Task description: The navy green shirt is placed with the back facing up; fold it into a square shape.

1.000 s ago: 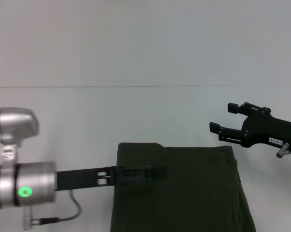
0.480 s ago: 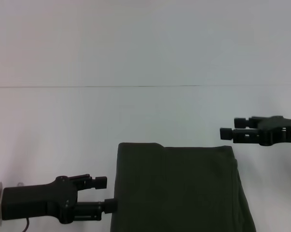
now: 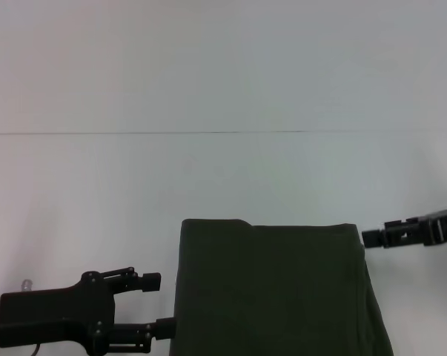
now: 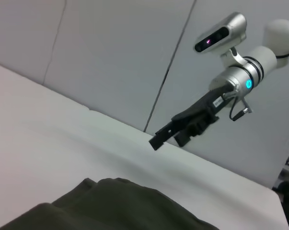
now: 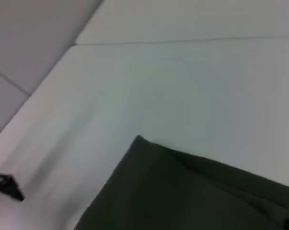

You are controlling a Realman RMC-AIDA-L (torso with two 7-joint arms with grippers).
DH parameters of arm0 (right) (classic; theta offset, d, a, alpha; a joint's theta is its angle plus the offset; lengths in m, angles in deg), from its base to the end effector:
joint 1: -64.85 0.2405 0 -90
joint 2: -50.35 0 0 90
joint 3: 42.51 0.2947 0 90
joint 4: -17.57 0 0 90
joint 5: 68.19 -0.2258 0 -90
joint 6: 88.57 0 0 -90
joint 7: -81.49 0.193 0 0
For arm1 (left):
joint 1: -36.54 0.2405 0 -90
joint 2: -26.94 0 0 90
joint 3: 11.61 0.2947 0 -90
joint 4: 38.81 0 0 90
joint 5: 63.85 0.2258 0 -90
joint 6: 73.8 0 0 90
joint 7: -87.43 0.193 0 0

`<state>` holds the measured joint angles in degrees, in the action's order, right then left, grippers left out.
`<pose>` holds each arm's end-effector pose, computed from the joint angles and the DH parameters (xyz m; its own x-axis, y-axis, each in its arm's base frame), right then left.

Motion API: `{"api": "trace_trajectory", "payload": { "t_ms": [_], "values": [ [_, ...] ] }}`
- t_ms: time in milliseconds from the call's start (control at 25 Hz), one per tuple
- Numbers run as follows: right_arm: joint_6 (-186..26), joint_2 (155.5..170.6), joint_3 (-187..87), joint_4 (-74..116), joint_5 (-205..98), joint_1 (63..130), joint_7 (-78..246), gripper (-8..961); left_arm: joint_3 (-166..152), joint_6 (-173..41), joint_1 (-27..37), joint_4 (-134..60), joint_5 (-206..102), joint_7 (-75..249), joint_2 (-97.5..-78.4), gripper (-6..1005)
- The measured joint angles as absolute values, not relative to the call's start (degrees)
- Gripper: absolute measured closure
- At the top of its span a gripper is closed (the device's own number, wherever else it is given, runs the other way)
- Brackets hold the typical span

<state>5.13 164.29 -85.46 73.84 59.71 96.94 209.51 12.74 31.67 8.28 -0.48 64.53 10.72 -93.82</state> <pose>0.2891 0.4024 0.0130 0.5344 -0.7879 -0.3060 -0.8414 -0.5302 -0.1042 -0.2946 0.3174 -0.0547 0.7451 0.4045 0.5302 0.4627 -0.8861 0.0258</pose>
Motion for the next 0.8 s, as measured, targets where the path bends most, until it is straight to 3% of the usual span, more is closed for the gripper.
{"api": "trace_trajectory", "payload": {
  "t_ms": [200,400,800],
  "values": [
    [7.7,166.15,-85.4,73.3,58.4,94.7,194.0,71,12.4,31.6,8.8,-0.3,64.5,11.8,-93.84,138],
    [6.3,170.50,-84.9,72.0,56.1,90.4,174.7,72,10.9,30.8,9.2,-0.4,64.5,7.7,-93.81,138],
    [4.7,170.38,-79.3,60.3,50.2,87.0,150.1,72,13.6,25.3,0.5,-3.2,68.4,-31.1,-90.48,137]
  ]
}}
